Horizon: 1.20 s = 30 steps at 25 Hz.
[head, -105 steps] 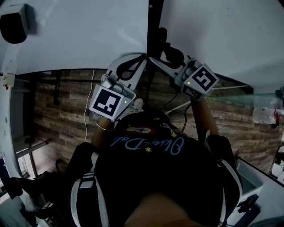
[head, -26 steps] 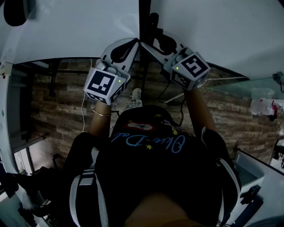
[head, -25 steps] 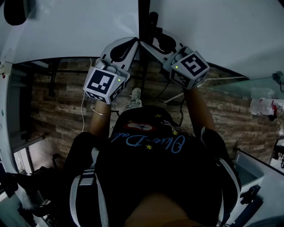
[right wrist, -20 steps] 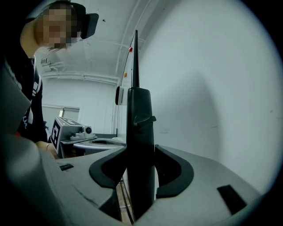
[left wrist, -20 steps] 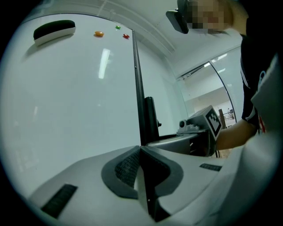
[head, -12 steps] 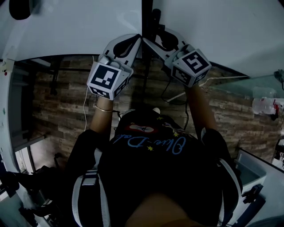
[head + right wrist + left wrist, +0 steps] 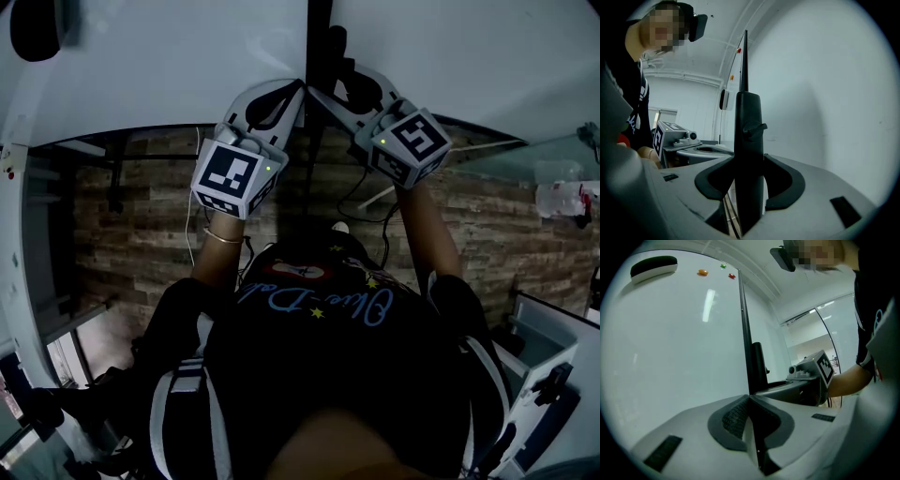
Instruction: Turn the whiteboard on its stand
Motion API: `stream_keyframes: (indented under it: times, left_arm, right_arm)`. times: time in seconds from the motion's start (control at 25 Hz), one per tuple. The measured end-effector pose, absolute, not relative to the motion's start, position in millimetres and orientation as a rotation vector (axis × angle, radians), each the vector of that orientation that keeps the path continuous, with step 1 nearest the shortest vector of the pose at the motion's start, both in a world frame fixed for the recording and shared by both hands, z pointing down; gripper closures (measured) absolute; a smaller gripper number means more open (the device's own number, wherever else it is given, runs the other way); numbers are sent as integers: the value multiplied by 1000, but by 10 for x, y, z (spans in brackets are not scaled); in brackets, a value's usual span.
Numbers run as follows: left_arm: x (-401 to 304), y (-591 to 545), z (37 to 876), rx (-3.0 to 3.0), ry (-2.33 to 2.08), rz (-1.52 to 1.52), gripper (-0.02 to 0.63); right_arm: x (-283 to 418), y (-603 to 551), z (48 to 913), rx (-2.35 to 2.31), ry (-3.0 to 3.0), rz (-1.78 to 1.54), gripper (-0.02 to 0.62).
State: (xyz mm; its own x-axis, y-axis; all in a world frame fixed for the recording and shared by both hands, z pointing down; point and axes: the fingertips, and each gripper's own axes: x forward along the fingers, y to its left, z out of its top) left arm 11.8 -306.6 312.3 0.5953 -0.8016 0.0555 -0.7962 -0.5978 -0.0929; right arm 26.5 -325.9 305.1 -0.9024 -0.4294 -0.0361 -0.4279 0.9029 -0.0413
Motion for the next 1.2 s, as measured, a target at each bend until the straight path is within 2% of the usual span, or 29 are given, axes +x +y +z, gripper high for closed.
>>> stream_keyframes:
  times: [1.2]
  left_arm:
    - [89,-2602,3115,-2814,1287,-122,617]
  right_arm:
    - [250,-2786,3040,-797,2998,-40,402]
